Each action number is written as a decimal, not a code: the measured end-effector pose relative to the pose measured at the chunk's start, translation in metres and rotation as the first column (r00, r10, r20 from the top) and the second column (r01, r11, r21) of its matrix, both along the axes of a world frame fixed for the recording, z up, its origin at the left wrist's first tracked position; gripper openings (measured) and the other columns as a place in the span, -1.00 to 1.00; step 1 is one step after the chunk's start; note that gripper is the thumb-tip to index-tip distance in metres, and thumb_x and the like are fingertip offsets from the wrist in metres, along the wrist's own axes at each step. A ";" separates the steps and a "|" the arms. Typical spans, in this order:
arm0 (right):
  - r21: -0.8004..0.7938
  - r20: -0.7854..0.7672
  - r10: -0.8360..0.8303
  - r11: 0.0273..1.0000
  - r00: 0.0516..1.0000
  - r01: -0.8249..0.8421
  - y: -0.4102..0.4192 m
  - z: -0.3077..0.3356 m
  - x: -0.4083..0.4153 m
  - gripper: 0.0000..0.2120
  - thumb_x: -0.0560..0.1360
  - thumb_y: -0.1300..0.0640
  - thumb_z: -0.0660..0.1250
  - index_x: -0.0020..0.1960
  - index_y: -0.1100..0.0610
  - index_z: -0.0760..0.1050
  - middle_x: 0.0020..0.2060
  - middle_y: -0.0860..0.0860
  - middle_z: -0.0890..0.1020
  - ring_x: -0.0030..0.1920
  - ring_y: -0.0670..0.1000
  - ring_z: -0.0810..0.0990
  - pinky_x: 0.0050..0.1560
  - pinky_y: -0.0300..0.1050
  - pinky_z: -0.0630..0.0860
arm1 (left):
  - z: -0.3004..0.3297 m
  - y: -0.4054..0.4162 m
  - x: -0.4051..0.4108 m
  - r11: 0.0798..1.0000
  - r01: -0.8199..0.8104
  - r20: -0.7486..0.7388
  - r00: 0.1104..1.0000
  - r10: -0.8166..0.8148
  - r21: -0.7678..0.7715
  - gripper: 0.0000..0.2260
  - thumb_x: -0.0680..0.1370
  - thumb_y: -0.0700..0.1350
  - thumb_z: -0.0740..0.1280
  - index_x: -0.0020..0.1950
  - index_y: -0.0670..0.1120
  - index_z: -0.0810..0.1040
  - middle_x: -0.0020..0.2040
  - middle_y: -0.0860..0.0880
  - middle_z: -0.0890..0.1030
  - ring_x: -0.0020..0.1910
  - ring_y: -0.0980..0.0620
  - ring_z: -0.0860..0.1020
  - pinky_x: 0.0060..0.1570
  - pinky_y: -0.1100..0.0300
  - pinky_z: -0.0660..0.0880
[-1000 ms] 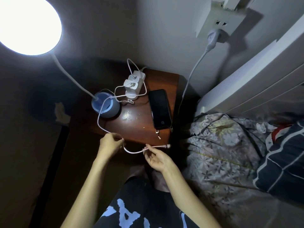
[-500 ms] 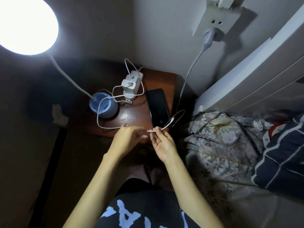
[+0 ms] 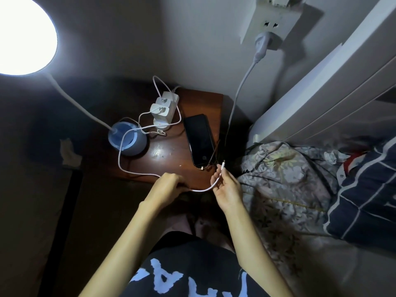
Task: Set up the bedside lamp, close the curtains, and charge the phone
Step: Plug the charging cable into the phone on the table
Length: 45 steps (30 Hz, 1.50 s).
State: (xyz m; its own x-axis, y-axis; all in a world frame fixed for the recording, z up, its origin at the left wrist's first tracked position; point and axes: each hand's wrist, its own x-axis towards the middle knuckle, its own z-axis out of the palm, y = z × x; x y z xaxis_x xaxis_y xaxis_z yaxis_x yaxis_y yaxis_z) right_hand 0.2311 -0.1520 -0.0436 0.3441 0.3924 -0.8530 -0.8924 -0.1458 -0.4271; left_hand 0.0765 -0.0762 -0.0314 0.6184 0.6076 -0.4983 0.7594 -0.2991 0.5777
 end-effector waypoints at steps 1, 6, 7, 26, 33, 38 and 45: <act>-0.042 0.100 0.086 0.996 0.991 -0.082 0.002 -0.004 0.001 -0.83 0.56 0.24 0.18 -0.01 0.25 0.53 -0.26 0.02 0.55 -0.23 -0.09 0.53 -0.21 -0.27 0.54 | -0.002 -0.002 0.002 1.000 -0.001 0.003 1.000 0.002 -0.002 -0.94 0.40 -0.16 0.40 -0.16 -0.08 0.64 -0.15 -0.06 0.69 -0.11 -0.06 0.60 -0.12 0.09 0.50; -0.187 0.459 0.493 0.867 0.739 -0.462 0.028 -0.015 0.011 -0.83 0.57 0.25 0.15 0.06 0.28 0.48 -0.02 0.18 0.60 0.01 0.12 0.61 -0.04 -0.21 0.53 | -0.014 -0.010 0.013 0.953 -0.274 0.059 0.957 0.283 -0.127 -0.85 0.48 -0.19 0.34 0.03 -0.16 0.60 -0.01 -0.03 0.64 0.00 0.03 0.58 0.01 0.26 0.42; -0.280 0.557 0.585 0.800 0.589 -0.531 0.033 -0.017 0.015 -0.82 0.57 0.23 0.16 0.06 0.28 0.49 -0.04 0.17 0.61 0.00 0.13 0.61 -0.06 -0.20 0.51 | -0.016 -0.009 0.016 0.913 -0.374 0.081 0.917 0.390 -0.160 -0.83 0.49 -0.21 0.32 0.06 -0.16 0.59 0.00 -0.02 0.63 0.03 0.04 0.56 0.07 0.25 0.42; -0.733 0.546 0.827 0.394 -0.134 -0.554 0.013 -0.021 0.016 -0.82 0.58 0.25 0.07 0.05 0.31 0.39 -0.03 0.28 0.59 -0.01 0.27 0.54 -0.11 -0.07 0.35 | -0.030 0.021 0.069 0.127 -0.625 -0.125 0.344 0.931 -0.770 -0.76 0.56 -0.24 0.07 -0.18 -0.05 0.47 -0.26 0.11 0.62 -0.08 0.15 0.48 -0.11 0.31 0.29; -0.644 0.573 0.820 0.462 0.016 -0.610 0.016 -0.012 0.019 -0.80 0.59 0.23 0.06 0.05 0.33 0.39 -0.01 0.29 0.57 -0.04 0.26 0.52 -0.32 -0.18 0.11 | -0.041 0.029 0.072 0.154 -0.636 -0.112 0.358 0.927 -0.756 -0.80 0.57 -0.23 0.16 -0.22 -0.08 0.47 -0.54 0.12 0.58 -0.43 0.27 0.53 -0.36 0.46 0.43; -0.624 0.577 0.816 0.459 0.023 -0.632 0.017 -0.006 0.017 -0.80 0.59 0.20 0.08 0.03 0.30 0.40 -0.09 0.29 0.59 -0.08 0.27 0.53 -0.30 -0.08 0.16 | -0.038 0.036 0.082 0.183 -0.607 -0.045 0.341 0.939 -0.773 -0.82 0.58 -0.26 0.16 -0.19 -0.14 0.45 -0.36 -0.07 0.60 -0.43 0.10 0.58 -0.46 0.32 0.53; -0.470 0.636 0.704 0.678 0.316 -0.565 0.017 -0.001 0.006 -0.84 0.56 0.22 0.16 -0.03 0.25 0.51 -0.11 0.15 0.67 -0.12 0.04 0.64 -0.09 -0.17 0.48 | -0.033 0.038 0.081 0.135 -0.551 -0.032 0.283 0.958 -0.824 -0.77 0.59 -0.24 0.13 -0.23 -0.12 0.45 -0.38 -0.01 0.61 -0.28 0.08 0.54 -0.34 0.29 0.54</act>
State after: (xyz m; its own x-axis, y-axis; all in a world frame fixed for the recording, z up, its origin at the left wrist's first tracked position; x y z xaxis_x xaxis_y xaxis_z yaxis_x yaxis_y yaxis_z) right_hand 0.2368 -0.1351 -0.0441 0.5368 0.6886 -0.4874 0.1261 -0.6367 -0.7607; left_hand 0.1578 -0.0381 -0.0641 0.2320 0.5499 -0.8024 -0.0736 0.8324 0.5492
